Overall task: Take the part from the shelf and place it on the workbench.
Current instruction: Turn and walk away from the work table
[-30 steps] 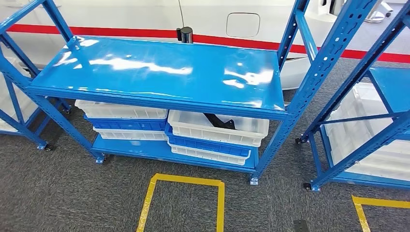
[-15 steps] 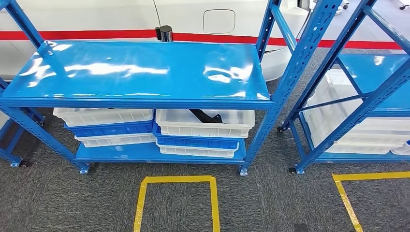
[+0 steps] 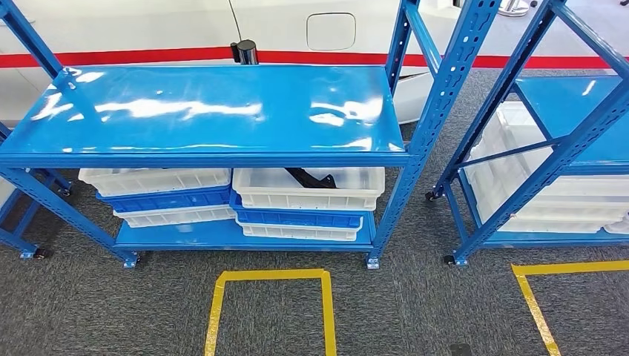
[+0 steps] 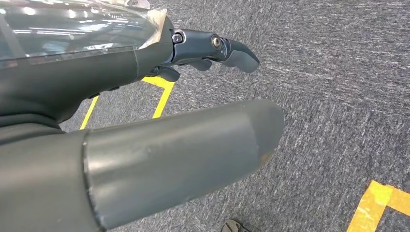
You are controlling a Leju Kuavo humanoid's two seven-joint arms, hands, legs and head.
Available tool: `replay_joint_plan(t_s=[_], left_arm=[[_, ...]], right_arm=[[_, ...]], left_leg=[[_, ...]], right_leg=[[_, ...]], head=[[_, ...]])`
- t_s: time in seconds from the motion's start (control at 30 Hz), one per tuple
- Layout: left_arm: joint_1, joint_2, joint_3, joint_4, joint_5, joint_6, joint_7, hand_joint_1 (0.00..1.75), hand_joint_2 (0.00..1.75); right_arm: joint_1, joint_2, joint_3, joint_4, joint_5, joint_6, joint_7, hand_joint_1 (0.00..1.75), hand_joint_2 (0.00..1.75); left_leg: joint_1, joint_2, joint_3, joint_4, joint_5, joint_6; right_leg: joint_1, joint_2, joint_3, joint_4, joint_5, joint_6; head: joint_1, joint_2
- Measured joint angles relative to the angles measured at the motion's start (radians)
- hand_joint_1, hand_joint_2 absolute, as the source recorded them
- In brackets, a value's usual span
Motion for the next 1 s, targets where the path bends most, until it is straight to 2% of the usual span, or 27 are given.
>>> replay_joint_plan(t_s=[0.03, 0.07, 0.17, 0.2, 0.3, 0.43, 1.0], left_arm=[[0.000, 0.000, 0.000, 0.000, 0.000, 0.000, 0.000, 0.00, 0.00], [0.000, 0.000, 0.000, 0.000, 0.000, 0.000, 0.000, 0.00, 0.44], [0.000, 0.000, -0.001, 0.000, 0.000, 0.000, 0.000, 0.00, 1.75], [0.000, 0.000, -0.001, 0.000, 0.000, 0.000, 0.000, 0.00, 1.75], [0.000, 0.001, -0.002, 0.000, -0.004, 0.000, 0.030, 0.00, 1.75], [0.000, 0.001, -0.005, 0.000, -0.009, 0.000, 0.086, 0.00, 1.75], [0.000, 0.001, -0.007, 0.000, -0.012, 0.000, 0.091, 0.00, 1.75]], right_arm=[[0.000, 0.000, 0.000, 0.000, 0.000, 0.000, 0.000, 0.00, 0.00], [0.000, 0.000, 0.000, 0.000, 0.000, 0.000, 0.000, 0.00, 0.00], [0.000, 0.000, 0.000, 0.000, 0.000, 0.000, 0.001, 0.00, 1.31], [0.000, 0.000, 0.000, 0.000, 0.000, 0.000, 0.002, 0.00, 1.31], [0.000, 0.001, 0.000, 0.000, 0.000, 0.001, 0.013, 0.00, 0.00], [0.001, 0.003, 0.000, 0.000, 0.007, 0.001, 0.026, 0.00, 0.00], [0.001, 0.007, 0.000, 0.000, 0.009, 0.002, 0.030, 0.00, 0.00]], left_leg=[[0.000, 0.000, 0.000, 0.000, 0.000, -0.001], [0.000, 0.000, 0.000, 0.000, 0.000, -0.001], [-0.002, 0.000, 0.000, 0.000, 0.000, -0.001], [-0.002, 0.000, 0.000, 0.000, 0.000, -0.001], [-0.004, 0.000, 0.000, 0.000, 0.000, -0.001], [-0.005, 0.000, 0.000, 0.000, 0.000, -0.001], [-0.005, 0.000, -0.001, 0.000, 0.000, -0.001]], right_leg=[[0.000, 0.000, -0.001, 0.000, 0.000, 0.000], [0.000, 0.000, -0.001, 0.000, 0.000, 0.000], [-0.001, 0.000, -0.004, 0.000, 0.000, 0.000], [-0.001, 0.000, -0.004, 0.000, 0.000, 0.000], [-0.003, 0.000, -0.005, 0.000, 0.000, 0.000], [-0.004, 0.000, -0.006, 0.000, 0.000, 0.000], [-0.004, 0.000, -0.002, 0.000, 0.000, 0.000]], head=[[0.000, 0.000], [0.000, 0.000], [0.000, 0.000], [0.000, 0.000], [0.000, 0.000], [0.000, 0.000], [0.000, 0.000]])
